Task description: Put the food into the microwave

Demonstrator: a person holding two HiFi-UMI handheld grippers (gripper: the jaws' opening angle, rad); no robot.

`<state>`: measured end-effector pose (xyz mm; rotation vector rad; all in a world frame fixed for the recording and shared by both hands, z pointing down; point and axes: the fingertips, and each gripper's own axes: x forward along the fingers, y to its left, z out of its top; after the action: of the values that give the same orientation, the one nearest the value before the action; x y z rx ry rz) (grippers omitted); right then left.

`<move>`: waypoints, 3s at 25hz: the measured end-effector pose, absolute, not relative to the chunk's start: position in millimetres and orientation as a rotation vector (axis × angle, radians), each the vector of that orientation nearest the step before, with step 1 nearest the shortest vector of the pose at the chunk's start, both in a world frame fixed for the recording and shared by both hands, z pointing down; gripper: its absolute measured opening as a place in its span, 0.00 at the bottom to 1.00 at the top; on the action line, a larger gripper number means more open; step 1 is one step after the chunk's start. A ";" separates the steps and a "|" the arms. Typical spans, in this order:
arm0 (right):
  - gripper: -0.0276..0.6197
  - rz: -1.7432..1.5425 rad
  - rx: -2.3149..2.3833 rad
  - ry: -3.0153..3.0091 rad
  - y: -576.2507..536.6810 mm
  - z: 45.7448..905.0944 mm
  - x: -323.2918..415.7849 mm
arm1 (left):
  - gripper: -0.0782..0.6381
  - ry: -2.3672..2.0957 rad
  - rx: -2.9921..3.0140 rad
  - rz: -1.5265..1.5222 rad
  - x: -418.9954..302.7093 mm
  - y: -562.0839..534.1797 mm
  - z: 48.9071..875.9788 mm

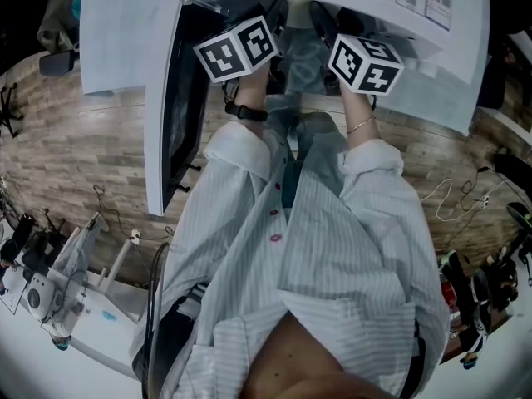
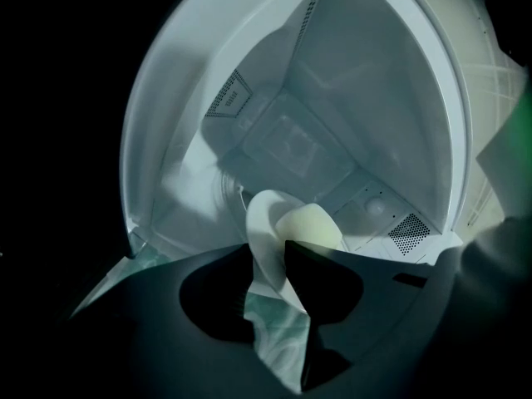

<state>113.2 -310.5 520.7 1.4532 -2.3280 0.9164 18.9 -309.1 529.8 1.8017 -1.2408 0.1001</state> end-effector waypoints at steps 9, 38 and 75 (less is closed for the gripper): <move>0.36 0.812 1.479 -2.283 -313.6 524.1 115.9 | 0.28 -1.253 1.800 0.156 18.9 -311.7 534.5; 0.39 0.471 1.492 -2.186 -334.7 524.4 121.8 | 0.32 -1.542 2.019 0.520 4.1 -344.4 532.1; 0.14 0.504 1.293 -2.509 -238.0 420.5 103.0 | 0.18 -1.490 2.210 0.273 38.6 -229.7 411.0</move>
<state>103.0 -238.0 420.5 1.2934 -2.5093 0.5044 38.6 -229.7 411.0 2.2098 -1.4897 0.2726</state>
